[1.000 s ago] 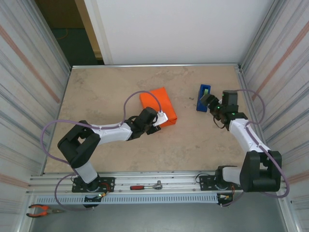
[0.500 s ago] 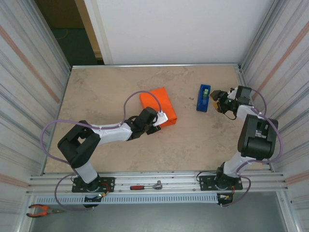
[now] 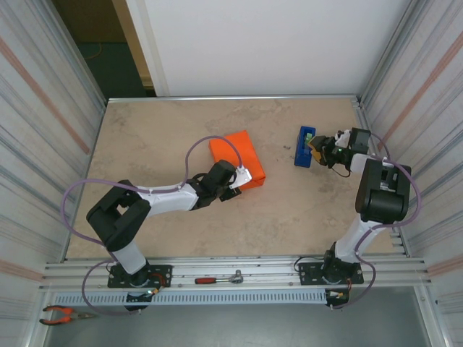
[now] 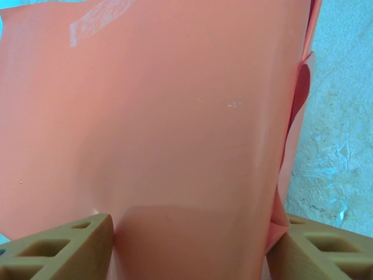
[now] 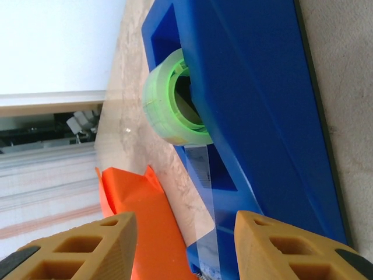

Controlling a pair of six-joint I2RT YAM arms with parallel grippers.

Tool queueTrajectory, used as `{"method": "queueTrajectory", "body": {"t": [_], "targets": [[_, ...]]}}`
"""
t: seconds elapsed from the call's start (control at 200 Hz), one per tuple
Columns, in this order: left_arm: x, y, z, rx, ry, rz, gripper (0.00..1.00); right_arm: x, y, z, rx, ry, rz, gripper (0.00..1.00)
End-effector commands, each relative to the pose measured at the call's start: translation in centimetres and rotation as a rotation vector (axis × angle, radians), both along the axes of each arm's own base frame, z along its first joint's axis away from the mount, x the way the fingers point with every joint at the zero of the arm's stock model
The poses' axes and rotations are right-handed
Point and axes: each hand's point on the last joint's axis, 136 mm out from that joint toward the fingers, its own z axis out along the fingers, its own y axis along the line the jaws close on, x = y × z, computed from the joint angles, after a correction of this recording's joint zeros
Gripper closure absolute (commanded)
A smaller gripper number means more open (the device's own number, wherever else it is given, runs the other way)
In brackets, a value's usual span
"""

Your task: Wrap the gift box in paper

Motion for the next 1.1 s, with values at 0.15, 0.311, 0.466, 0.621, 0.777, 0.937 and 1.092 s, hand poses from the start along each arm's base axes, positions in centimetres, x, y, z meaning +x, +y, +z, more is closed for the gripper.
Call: {"method": "queueTrajectory", "body": {"t": [0.15, 0.311, 0.466, 0.621, 0.777, 0.937, 1.092], "targets": [[-0.4, 0.3, -1.7, 0.026, 0.051, 0.001, 0.34, 0.9, 0.9, -0.3, 0.028, -0.010, 0.042, 0.60], [-0.4, 0.3, -1.7, 0.028, 0.052, 0.002, 0.34, 0.9, 1.0, -0.7, 0.036, -0.002, 0.049, 0.68], [-0.3, 0.3, -1.8, 0.029, 0.053, 0.002, 0.34, 0.9, 1.0, -0.8, 0.038, -0.004, 0.052, 0.76], [-0.3, 0.2, -1.8, 0.029, 0.053, -0.001, 0.34, 0.7, 1.0, -1.0, 0.039, 0.004, 0.050, 0.75], [-0.4, 0.3, -1.9, 0.031, 0.054, -0.002, 0.34, 0.4, 0.9, -1.0, 0.045, 0.005, 0.046, 0.76], [-0.4, 0.3, -1.9, 0.034, 0.054, -0.003, 0.34, 0.1, 0.8, -1.4, 0.054, 0.010, 0.041, 0.78], [-0.5, 0.3, -1.9, 0.037, 0.054, -0.005, 0.34, -0.2, 0.9, -1.6, 0.068, 0.009, 0.035, 0.81]]}}
